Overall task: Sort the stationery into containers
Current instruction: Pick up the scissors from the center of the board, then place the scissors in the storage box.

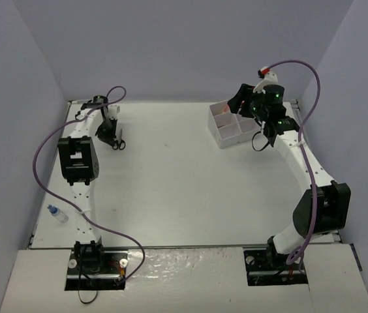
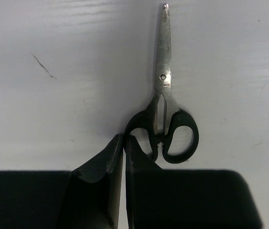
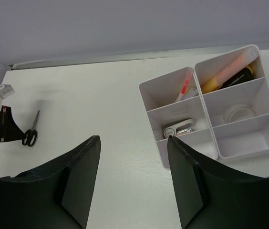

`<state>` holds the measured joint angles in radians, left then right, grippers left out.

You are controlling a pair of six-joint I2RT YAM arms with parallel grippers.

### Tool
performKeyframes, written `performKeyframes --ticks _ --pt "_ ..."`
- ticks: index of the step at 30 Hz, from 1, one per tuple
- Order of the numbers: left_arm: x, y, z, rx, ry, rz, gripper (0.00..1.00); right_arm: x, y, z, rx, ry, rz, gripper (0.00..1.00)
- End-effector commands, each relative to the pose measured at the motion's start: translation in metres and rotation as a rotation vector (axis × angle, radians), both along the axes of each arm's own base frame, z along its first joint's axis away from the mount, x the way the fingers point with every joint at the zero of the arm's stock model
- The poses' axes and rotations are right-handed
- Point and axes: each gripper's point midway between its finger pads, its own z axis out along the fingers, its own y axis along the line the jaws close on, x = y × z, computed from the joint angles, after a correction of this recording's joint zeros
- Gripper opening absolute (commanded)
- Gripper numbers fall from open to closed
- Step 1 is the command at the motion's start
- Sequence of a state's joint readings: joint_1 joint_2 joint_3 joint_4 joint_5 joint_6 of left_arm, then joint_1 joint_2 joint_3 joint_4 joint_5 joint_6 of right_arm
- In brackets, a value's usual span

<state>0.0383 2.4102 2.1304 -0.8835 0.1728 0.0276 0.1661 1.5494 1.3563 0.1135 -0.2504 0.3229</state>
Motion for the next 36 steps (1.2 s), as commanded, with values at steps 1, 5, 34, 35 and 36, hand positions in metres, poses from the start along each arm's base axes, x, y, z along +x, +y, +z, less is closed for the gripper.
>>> performKeyframes --ticks 1,5,34,35,36 --pt "0.003 -0.030 0.034 -0.172 -0.093 0.036 0.00 -0.007 0.023 0.044 0.031 -0.111 0.057 0.54" --pt "0.006 -0.039 0.056 -0.237 -0.144 0.057 0.00 -0.015 0.061 0.039 0.021 -0.103 0.137 0.54" --pt "-0.092 -0.095 0.257 -0.201 -0.533 -0.299 0.00 -0.076 0.303 0.029 0.312 0.041 0.730 0.58" --pt "-0.096 -0.098 0.264 -0.200 -0.551 -0.309 0.00 -0.081 0.308 0.032 0.344 0.038 0.752 0.57" --pt "-0.099 -0.100 0.269 -0.199 -0.564 -0.320 0.00 -0.085 0.311 0.036 0.375 0.034 0.771 0.57"
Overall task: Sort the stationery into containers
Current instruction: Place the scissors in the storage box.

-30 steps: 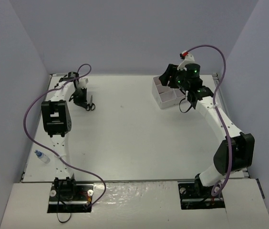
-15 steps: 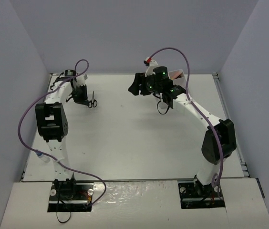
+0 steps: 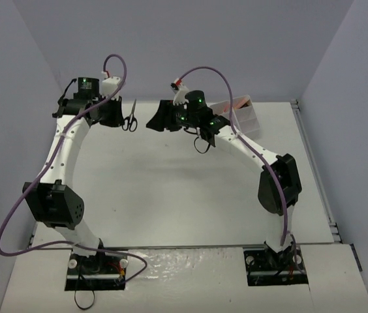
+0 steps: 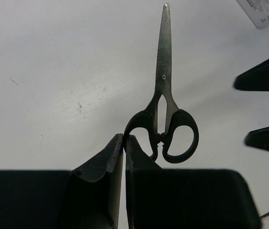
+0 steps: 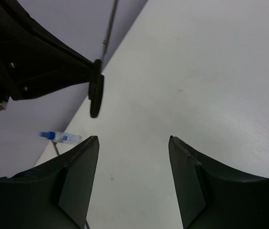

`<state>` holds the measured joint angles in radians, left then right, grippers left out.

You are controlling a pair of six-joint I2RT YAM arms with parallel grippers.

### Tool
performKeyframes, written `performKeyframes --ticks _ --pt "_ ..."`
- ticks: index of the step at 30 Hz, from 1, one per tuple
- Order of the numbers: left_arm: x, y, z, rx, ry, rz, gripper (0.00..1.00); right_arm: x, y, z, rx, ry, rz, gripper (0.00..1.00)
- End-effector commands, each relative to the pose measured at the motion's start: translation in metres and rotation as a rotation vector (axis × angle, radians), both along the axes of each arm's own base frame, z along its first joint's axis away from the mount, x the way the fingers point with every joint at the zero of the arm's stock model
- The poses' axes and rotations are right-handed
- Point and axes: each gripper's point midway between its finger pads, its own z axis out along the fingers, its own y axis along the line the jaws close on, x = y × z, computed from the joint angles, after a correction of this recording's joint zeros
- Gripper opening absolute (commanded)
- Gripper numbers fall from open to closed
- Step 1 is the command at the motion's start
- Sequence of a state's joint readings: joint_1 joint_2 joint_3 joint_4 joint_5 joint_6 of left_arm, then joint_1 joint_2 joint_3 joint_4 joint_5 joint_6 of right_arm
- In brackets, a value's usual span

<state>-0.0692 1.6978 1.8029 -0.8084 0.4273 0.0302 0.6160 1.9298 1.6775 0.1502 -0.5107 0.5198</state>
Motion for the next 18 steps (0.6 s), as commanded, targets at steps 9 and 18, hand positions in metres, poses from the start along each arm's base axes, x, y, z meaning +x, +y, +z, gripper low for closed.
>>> performKeyframes --ticks 9,18 --pt "-0.034 -0.024 0.049 0.043 -0.143 -0.108 0.00 -0.034 0.038 0.085 0.261 -0.152 0.104 0.54" --pt "-0.044 -0.029 0.055 0.032 -0.155 -0.122 0.00 -0.026 0.047 0.077 0.264 -0.130 0.100 0.44"
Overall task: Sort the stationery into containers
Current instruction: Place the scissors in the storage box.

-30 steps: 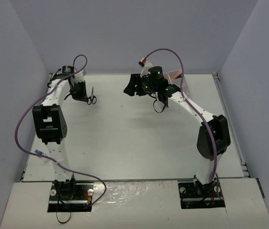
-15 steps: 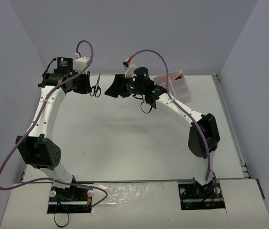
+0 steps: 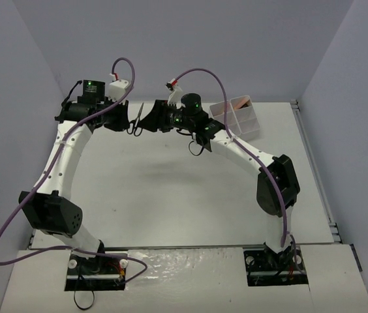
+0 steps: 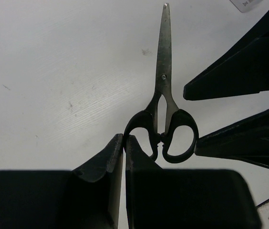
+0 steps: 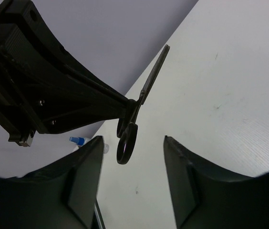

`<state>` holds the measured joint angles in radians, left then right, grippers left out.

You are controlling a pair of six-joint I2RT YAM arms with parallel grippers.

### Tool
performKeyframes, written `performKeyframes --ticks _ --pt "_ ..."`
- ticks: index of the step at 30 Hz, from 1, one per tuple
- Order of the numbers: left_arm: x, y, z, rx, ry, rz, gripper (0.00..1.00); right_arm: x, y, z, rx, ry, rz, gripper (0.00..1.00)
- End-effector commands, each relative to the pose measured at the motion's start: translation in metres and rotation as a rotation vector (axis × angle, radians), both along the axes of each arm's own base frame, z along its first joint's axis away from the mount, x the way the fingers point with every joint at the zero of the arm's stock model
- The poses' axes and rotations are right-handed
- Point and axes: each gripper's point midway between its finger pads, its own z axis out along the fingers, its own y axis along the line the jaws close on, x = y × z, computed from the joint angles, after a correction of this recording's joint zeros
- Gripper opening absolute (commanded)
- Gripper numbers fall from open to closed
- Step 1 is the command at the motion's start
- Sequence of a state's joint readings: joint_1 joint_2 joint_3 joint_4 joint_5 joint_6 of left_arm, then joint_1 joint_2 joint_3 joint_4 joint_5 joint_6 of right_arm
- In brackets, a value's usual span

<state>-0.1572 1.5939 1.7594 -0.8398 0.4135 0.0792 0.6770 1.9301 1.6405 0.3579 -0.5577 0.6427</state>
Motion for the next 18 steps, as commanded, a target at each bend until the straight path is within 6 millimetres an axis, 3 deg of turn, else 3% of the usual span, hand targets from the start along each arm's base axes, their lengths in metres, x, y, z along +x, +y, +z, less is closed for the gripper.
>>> performKeyframes --ticks 1,11,14,18 --pt "-0.010 0.000 0.036 -0.012 -0.105 -0.013 0.00 0.000 0.010 0.045 0.103 -0.101 0.015 0.42" --pt "-0.009 -0.006 0.034 -0.020 -0.096 -0.015 0.00 0.007 0.020 0.033 0.114 -0.059 0.029 0.39" --pt "-0.009 -0.008 0.033 -0.020 -0.090 -0.021 0.00 0.009 0.022 0.035 0.126 -0.060 0.028 0.27" --pt "-0.010 -0.010 0.027 -0.021 -0.078 -0.026 0.00 0.005 0.024 0.039 0.163 -0.052 0.056 0.01"
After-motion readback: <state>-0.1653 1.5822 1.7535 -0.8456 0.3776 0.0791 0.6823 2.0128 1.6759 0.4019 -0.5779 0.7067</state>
